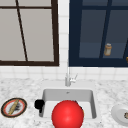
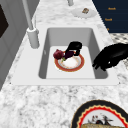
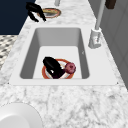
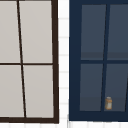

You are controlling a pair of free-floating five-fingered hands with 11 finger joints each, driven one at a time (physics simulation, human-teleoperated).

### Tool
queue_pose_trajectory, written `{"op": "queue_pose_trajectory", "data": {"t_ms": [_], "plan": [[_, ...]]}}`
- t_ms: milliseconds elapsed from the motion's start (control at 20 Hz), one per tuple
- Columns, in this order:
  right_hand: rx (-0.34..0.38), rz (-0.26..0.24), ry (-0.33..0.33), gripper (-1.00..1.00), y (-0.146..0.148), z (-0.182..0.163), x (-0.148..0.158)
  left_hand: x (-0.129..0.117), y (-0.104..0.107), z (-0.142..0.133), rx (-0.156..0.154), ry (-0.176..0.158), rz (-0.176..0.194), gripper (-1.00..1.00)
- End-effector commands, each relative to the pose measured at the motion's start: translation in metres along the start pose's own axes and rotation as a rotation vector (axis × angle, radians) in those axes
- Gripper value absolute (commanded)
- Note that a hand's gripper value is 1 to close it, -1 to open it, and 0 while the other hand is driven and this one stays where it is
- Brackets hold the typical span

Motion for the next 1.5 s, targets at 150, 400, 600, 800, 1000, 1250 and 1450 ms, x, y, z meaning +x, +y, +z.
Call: {"op": "queue_pose_trajectory", "data": {"t_ms": [150, 400, 600, 800, 1000, 1250, 1450], "plan": [[-0.053, -0.103, -0.006, 1.0, 0.014, 0.006, -0.009, 0.0, 0.0, 0.0, 0.0, 0.0, 0.0, 0.0], [-0.101, -0.082, -0.005, 1.0, -0.007, 0.005, -0.011, 0.0, 0.0, 0.0, 0.0, 0.0, 0.0, 0.0], [-0.055, -0.099, 0.015, 1.0, -0.034, 0.012, -0.016, 0.0, 0.0, 0.0, 0.0, 0.0, 0.0, 0.0], [-0.02, -0.08, 0.02, 1.0, -0.06, 0.019, -0.022, 0.0, 0.0, 0.0, 0.0, 0.0, 0.0, 0.0], [0.004, -0.069, 0.016, 1.0, -0.088, 0.025, -0.031, 0.0, 0.0, 0.0, 0.0, 0.0, 0.0, 0.0], [0.026, -0.048, -0.004, 1.0, -0.118, 0.031, -0.039, 0.0, 0.0, 0.0, 0.0, 0.0, 0.0, 0.0], [0.038, -0.042, -0.005, 1.0, -0.138, 0.038, -0.052, 0.0, 0.0, 0.0, 0.0, 0.0, 0.0, 0.0]]}}
